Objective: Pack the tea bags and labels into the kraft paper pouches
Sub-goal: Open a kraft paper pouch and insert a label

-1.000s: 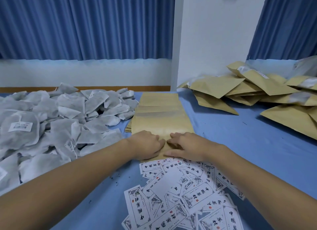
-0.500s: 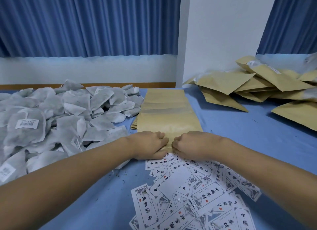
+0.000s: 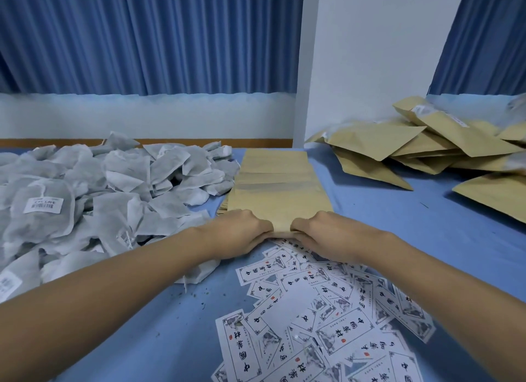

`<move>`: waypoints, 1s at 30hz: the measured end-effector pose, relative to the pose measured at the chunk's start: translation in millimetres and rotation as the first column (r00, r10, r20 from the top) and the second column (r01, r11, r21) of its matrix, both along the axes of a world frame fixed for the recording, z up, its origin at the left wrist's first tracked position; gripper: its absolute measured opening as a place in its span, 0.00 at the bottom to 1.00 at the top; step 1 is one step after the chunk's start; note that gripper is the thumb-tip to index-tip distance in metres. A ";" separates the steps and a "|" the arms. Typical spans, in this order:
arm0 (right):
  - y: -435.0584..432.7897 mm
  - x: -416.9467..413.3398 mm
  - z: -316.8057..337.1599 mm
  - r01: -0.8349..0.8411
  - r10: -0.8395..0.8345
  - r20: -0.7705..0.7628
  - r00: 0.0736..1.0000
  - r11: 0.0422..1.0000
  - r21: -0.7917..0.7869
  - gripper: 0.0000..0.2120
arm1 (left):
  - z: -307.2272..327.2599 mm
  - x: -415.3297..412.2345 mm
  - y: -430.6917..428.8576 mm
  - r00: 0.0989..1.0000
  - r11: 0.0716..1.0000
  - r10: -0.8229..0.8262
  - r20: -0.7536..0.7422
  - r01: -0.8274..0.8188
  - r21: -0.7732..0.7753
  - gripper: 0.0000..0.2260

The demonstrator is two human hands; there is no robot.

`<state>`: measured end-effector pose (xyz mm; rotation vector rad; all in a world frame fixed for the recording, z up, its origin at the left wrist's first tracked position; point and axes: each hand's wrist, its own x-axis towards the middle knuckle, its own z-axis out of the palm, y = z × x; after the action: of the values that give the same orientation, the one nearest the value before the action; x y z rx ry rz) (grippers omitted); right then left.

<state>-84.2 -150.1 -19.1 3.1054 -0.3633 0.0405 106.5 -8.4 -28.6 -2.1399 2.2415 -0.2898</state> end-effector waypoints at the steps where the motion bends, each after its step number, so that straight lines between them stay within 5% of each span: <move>1: -0.5 -1.0 -0.7 0.020 -0.022 0.047 0.999 0.999 0.035 0.09 | 2.4 0.9 3.6 0.999 0.995 -0.010 -0.042 0.006 -0.101 0.13; 3: 1.7 -1.4 -5.1 0.036 -0.055 0.201 0.978 0.994 0.100 0.12 | 2.0 -1.4 9.9 0.991 0.879 -0.118 -0.062 0.075 -0.471 0.09; 5: 7.1 -1.3 -13.0 0.053 -0.109 0.388 0.915 0.987 0.150 0.14 | -6.4 -16.3 15.7 0.985 0.655 -0.158 -0.070 0.052 -0.753 0.06; 7: 15.2 -0.9 -23.0 0.048 -0.171 0.508 0.844 0.968 0.247 0.13 | -18.9 -41.1 22.2 0.890 0.618 -0.231 -0.392 -0.177 -0.766 0.07; 8: 20.3 -1.3 -27.9 0.018 -0.197 0.549 0.812 0.949 0.315 0.11 | -23.7 -54.6 23.8 0.714 0.677 -0.245 -0.656 -0.358 -0.643 0.10; 9: 26.2 -2.1 -31.6 -0.032 -0.214 0.580 0.786 0.923 0.384 0.08 | -27.5 -67.4 23.7 0.435 0.755 -0.219 -0.873 -0.492 -0.434 0.14; 10: 32.7 -3.1 -34.1 -0.095 -0.222 0.601 0.768 0.889 0.449 0.08 | -31.7 -76.9 21.8 0.153 0.808 -0.172 -0.973 -0.543 -0.228 0.17; 11: 38.5 -4.2 -36.2 -0.163 -0.219 0.610 0.761 0.847 0.507 0.10 | -34.4 -83.8 20.1 -0.033 0.832 -0.131 -0.991 -0.548 -0.091 0.20; 12: 43.1 -4.7 -38.3 -0.223 -0.210 0.605 0.768 0.798 0.559 0.10 | -37.5 -87.3 17.9 -0.125 0.841 -0.127 -0.984 -0.540 -0.041 0.23; 21: 39.6 -7.2 -43.6 -0.335 -0.229 0.436 0.870 0.373 0.865 0.11 | -48.0 -76.6 17.0 -0.342 0.857 -0.202 -0.918 -0.515 0.003 0.22; 30: 27.3 -4.0 -45.9 -0.244 -0.361 0.346 0.866 0.298 0.923 0.09 | -46.5 -69.4 18.1 -0.414 0.898 -0.162 -0.896 -0.439 0.041 0.13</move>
<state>-88.2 -122.7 -65.0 4.2494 -0.7666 1.0976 37.1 9.7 -75.2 -3.4847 1.7758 2.6029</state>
